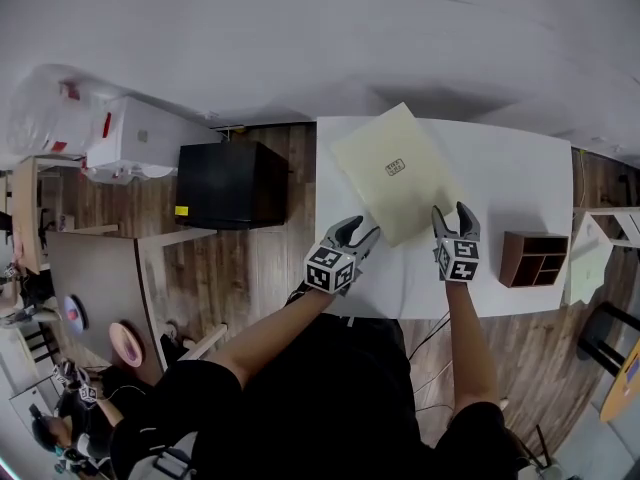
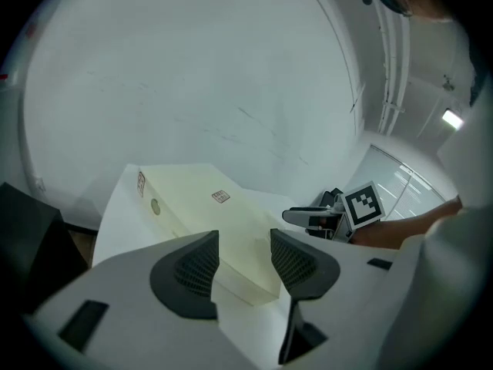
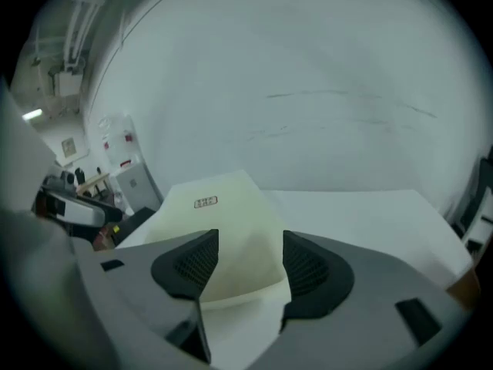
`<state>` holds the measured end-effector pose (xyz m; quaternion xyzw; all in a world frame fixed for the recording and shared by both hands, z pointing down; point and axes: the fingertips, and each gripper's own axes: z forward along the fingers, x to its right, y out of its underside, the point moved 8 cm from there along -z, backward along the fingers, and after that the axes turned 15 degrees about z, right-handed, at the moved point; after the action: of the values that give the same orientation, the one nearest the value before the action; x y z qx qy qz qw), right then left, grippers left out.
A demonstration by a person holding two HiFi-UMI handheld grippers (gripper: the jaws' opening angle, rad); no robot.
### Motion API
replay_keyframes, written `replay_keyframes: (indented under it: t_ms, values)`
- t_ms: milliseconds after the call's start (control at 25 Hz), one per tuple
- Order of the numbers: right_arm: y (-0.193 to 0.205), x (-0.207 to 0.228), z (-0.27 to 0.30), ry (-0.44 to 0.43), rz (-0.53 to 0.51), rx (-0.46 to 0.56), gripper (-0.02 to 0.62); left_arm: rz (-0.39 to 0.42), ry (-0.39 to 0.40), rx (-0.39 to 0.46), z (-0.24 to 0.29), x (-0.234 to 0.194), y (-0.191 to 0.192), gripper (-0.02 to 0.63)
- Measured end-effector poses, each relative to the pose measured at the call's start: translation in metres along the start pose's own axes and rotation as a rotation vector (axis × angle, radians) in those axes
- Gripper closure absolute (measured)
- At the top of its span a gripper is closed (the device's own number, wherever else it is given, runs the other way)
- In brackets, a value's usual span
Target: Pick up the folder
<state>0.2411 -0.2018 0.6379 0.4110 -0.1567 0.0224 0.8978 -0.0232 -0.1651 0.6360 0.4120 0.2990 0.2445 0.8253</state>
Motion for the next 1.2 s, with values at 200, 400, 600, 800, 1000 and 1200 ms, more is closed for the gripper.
replay_keyframes:
  t_ms: [200,400,600,800,1000,1200]
  values:
    - [-0.008,0.021,0.027,-0.021,-0.101,-0.048,0.325,-0.052,0.010,-0.048,0.020,-0.014,0.010,0.379]
    - [-0.013,0.043,0.051,-0.075,-0.018,-0.156,0.299,-0.198,0.001,-0.055,0.035,-0.025,0.016,0.373]
    - [-0.022,0.052,0.066,-0.167,0.069,-0.189,0.298,-0.228,-0.004,-0.062,0.047,-0.025,0.019,0.371]
    - [-0.018,0.050,0.069,-0.171,0.038,-0.222,0.298,-0.238,-0.020,-0.069,0.050,-0.027,0.020,0.371]
    - [-0.018,0.049,0.071,-0.177,0.032,-0.232,0.296,-0.245,-0.026,-0.100,0.045,-0.033,0.026,0.371]
    - [-0.023,0.054,0.077,-0.234,-0.005,-0.282,0.285,-0.255,-0.017,-0.116,0.047,-0.038,0.031,0.354]
